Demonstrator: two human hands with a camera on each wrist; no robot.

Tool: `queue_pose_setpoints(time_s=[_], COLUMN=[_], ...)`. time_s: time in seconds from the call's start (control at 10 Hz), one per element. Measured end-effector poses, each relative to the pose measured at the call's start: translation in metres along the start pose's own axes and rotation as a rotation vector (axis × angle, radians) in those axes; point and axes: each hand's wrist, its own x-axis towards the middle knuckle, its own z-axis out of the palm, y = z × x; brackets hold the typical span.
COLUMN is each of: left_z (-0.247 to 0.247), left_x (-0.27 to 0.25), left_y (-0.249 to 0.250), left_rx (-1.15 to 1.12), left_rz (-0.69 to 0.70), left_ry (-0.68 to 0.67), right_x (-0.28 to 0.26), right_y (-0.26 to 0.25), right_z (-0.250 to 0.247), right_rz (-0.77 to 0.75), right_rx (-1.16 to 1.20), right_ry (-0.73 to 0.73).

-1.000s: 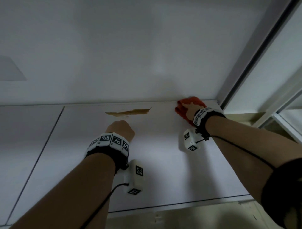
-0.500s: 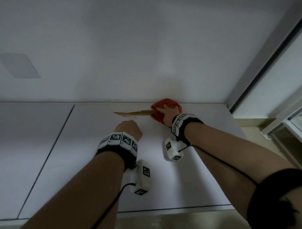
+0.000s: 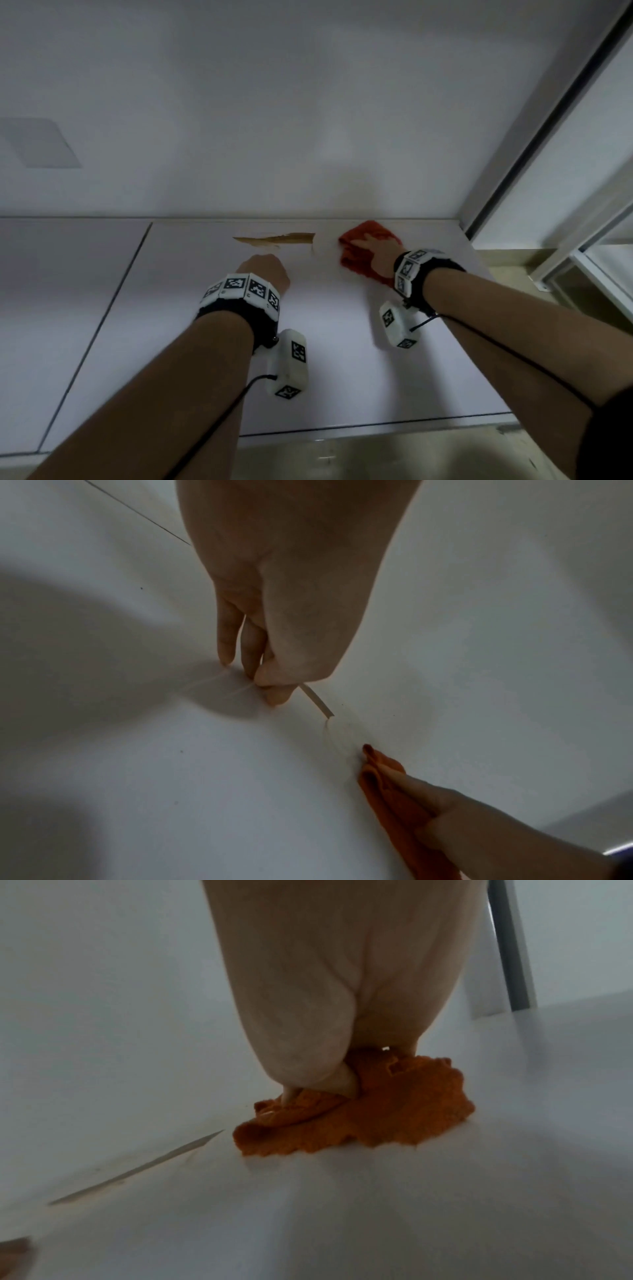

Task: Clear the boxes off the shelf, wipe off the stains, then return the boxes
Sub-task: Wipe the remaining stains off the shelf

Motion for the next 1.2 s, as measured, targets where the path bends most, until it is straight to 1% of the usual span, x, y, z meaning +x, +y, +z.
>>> queue_pose_setpoints(time_s=[0.1,0.2,0.3,0.4,0.5,0.6,0.7,0.8,0.9,1.0,1.1,1.2], left_z=[0.006,0.010,0.011,0.010,0.009,0.007,0.005,0.003,0.008,0.019,0.026,0.029], left_x=[0.001,0.007,0.011,0.015,0.017,0.014,0.010,0.008,0.008,0.014,0.020,0.022], left_y=[-0.002,-0.003,-0.003,-0.007,-0.010,-0.016,-0.025,-0.044,-0.068,-0.079,-0.075,-0.075], left_rx=[0.026,-0.040,-0.077,-0.032,0.058,0.208,0.108,0.143,0.200,0.177,0.093,0.095], left_rz=[0.008,0.011,-0.001,0.056,0.073,0.135,0.153,0.080,-0.001,-0.004,-0.012,0.002], left_ry=[0.011,0.090,0.130,0.138,0.120,0.072,0.124,0.107,0.098,0.061,0.064,0.042], right_x=[0.013,0.021,0.025,0.029,0.001,-0.013,-0.019,-0.010,0.004,0.020,0.025,0.023], right_y=[-0.005,-0.034,-0.058,-0.067,-0.066,-0.041,-0.017,-0.019,-0.032,-0.052,-0.072,-0.087], right_z=[-0.001,0.005,0.015,0.030,0.031,0.026,0.012,0.009,0.002,-0.004,0.000,0.013], right_rz=[0.029,-0.019,-0.076,-0.050,-0.096,-0.154,-0.158,-0.104,-0.020,-0.107,-0.165,-0.231], right_rx=[-0.090,-0.045,0.023,0.059,0.375,0.319,0.099,-0.199,-0.307,-0.431,-0.473,-0.449], right_ry=[0.177,0.140,0.197,-0.031,-0.089,-0.050,0.141,0.122,0.088,0.015,-0.024,0.103])
